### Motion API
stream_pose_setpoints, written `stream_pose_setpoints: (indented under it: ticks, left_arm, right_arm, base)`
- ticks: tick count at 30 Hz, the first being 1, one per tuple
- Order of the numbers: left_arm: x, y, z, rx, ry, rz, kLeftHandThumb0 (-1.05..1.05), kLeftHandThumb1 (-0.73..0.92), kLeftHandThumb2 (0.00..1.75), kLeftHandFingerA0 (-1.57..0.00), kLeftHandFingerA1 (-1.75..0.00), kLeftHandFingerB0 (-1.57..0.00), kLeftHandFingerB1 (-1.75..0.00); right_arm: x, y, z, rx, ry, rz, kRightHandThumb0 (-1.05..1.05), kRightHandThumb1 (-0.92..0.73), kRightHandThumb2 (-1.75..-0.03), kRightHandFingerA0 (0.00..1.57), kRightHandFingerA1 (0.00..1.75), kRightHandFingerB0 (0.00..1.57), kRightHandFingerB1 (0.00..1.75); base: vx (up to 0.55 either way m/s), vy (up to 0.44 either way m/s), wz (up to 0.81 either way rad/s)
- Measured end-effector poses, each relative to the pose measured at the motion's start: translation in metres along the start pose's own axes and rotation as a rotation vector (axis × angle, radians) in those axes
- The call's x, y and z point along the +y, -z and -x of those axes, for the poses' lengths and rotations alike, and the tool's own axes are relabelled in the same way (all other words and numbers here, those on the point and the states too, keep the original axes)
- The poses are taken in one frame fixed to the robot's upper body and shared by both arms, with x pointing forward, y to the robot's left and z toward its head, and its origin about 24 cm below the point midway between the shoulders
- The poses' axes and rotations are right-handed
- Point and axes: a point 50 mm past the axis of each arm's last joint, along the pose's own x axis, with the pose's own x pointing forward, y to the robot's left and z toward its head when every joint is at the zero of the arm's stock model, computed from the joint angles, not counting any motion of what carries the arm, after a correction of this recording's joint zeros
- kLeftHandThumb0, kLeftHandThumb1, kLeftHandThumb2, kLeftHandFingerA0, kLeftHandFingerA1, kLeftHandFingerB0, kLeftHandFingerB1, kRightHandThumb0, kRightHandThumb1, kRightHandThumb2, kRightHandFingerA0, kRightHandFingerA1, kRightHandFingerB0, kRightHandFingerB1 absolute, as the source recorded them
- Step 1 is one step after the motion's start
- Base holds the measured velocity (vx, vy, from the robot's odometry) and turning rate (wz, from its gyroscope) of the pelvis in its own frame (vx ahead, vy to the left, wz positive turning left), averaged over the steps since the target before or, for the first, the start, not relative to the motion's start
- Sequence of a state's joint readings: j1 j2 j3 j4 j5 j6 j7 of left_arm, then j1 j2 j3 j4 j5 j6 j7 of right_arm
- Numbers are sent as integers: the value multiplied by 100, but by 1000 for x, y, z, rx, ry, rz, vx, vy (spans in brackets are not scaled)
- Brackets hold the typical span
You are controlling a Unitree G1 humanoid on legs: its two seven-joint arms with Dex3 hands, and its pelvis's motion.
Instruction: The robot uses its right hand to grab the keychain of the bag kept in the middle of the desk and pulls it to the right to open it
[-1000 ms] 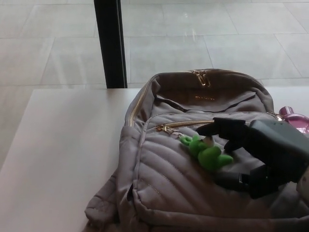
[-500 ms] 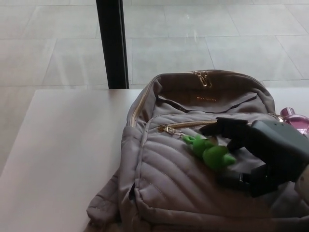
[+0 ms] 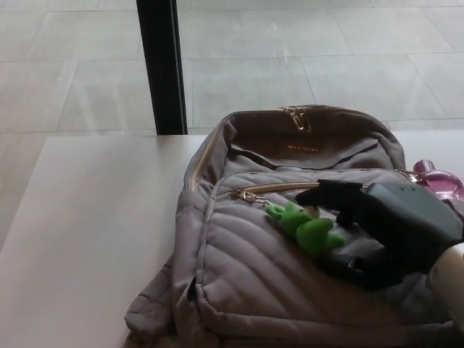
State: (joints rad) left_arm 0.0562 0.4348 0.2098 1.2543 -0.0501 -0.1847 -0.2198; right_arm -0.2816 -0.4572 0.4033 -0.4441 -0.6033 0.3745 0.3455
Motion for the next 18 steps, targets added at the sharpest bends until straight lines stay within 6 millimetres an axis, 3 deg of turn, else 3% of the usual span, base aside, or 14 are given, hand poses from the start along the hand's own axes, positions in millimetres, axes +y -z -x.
stream_pose_setpoints:
  ticks: [1,2,7,8,9,10,11,12,13,14,16,17,18]
  left_arm:
    - [0,0,0,-1,0,0,-63,69,62,-62,-48,-50,-41]
    - [0,0,0,-2,0,0,-62,68,61,-62,-50,-49,-41]
    - [0,0,0,-6,-3,4,-69,70,62,-63,-48,-47,-40]
    - [0,0,0,-5,-3,4,-69,55,93,-56,-60,-41,-52]
    - [0,0,0,-4,-3,5,-69,55,93,-56,-60,-41,-52]
    - [0,0,0,-4,-4,8,-71,71,62,-63,-48,-48,-40]
    - [0,0,0,-4,-4,8,-71,71,62,-63,-48,-48,-40]
    - [0,0,0,-5,-5,9,-71,72,62,-66,-49,-49,-40]
    - [0,0,0,-6,-5,9,-70,73,63,-70,-51,-53,-42]
    - [0,0,0,-9,-6,7,-73,73,63,-69,-50,-53,-41]
    - [0,-1,0,-17,-10,4,-73,73,63,-69,-50,-53,-41]
    - [1,-1,0,-18,-12,3,-73,75,62,-68,-49,-52,-41]
    - [1,0,1,-18,-13,2,-73,75,63,-67,-50,-51,-42]
  right_arm:
    - [1,-3,-1,-8,0,6,-61,-48,-92,78,82,31,54]
    - [1,-5,-2,-14,1,12,-60,-63,-59,86,86,39,41]
    - [2,-13,-3,-36,1,20,-62,-61,-59,87,87,37,41]
    - [3,-14,-3,-38,0,25,-60,-61,-58,86,88,37,43]
    - [3,-14,-3,-38,0,28,-60,-61,-58,86,88,37,43]
    - [3,-14,-3,-37,1,35,-49,-47,-84,92,99,34,55]
    - [3,-14,-3,-36,1,37,-49,-47,-84,92,99,34,55]
    - [3,-13,-2,-32,1,39,-40,-62,-60,91,119,42,45]
    - [4,-13,-2,-30,0,40,-26,-64,-69,85,170,59,55]
    - [5,-11,-2,-25,2,38,-25,-65,-82,88,175,71,67]
    - [6,-7,-1,-19,18,35,-25,-65,-82,88,175,71,67]
    - [6,-5,-1,-20,26,35,-28,-68,-85,92,175,83,77]
    - [6,-5,0,-25,35,37,-28,-63,-105,97,175,95,95]
  base:
    - [0,0,0]
    - [0,0,0]
    - [0,0,0]
    - [0,0,0]
    - [0,0,0]
    - [0,0,0]
    - [0,0,0]
    - [0,0,0]
    - [0,0,0]
    - [0,0,0]
    - [0,0,0]
    - [0,0,6]
    - [0,0,0]
